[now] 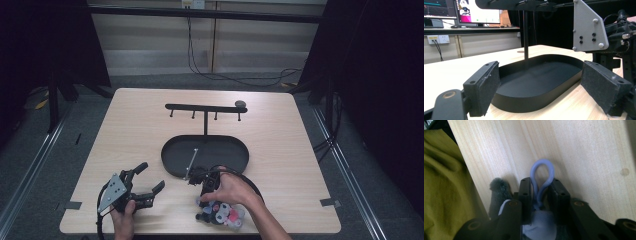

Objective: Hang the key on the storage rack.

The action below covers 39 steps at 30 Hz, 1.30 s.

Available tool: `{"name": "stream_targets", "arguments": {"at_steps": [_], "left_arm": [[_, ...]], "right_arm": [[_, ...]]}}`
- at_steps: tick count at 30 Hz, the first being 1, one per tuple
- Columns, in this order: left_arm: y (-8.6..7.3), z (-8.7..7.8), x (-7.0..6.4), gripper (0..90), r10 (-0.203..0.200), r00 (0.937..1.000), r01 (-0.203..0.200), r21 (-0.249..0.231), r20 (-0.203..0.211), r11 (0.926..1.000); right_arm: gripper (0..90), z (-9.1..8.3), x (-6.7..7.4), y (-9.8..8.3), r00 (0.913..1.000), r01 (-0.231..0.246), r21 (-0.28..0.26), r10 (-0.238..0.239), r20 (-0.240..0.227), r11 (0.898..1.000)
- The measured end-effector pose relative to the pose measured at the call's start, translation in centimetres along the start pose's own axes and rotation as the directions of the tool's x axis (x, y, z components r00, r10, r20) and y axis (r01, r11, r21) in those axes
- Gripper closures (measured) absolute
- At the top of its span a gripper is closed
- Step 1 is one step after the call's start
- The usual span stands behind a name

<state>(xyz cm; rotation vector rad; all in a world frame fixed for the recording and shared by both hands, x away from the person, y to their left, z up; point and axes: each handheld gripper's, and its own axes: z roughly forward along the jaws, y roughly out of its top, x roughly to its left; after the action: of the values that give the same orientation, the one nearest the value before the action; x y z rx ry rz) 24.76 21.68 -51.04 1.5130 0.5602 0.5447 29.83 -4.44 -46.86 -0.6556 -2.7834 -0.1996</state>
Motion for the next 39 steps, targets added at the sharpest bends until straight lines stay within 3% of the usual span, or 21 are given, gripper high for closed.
{"name": "stream_targets", "arguments": {"at_steps": [7,19,30,39], "left_arm": [[0.0,0.0,0.0,15.5,0.000,1.0000,0.000,0.000,0.000,1.0000],[0.0,0.0,0.0,15.5,-0.001,1.0000,0.001,0.001,-0.001,1.0000],[0.0,0.0,0.0,15.5,-0.001,1.0000,0.001,0.000,0.000,1.0000],[0.0,0.0,0.0,15.5,0.000,1.0000,0.000,0.001,-0.001,1.0000]], "right_arm": [[81.5,0.1,-0.2,0.1,0.9999,-0.005,-0.007,0.005,0.013,1.000],[84.1,-0.1,-0.6,0.0,0.9994,-0.029,-0.001,0.029,-0.017,1.000],[84.6,-2.9,-0.7,-0.9,0.9999,-0.008,-0.059,0.007,-0.015,0.998],[84.9,-4.2,-0.4,-1.2,0.9998,0.013,-0.051,-0.013,-0.016,0.999]]}}
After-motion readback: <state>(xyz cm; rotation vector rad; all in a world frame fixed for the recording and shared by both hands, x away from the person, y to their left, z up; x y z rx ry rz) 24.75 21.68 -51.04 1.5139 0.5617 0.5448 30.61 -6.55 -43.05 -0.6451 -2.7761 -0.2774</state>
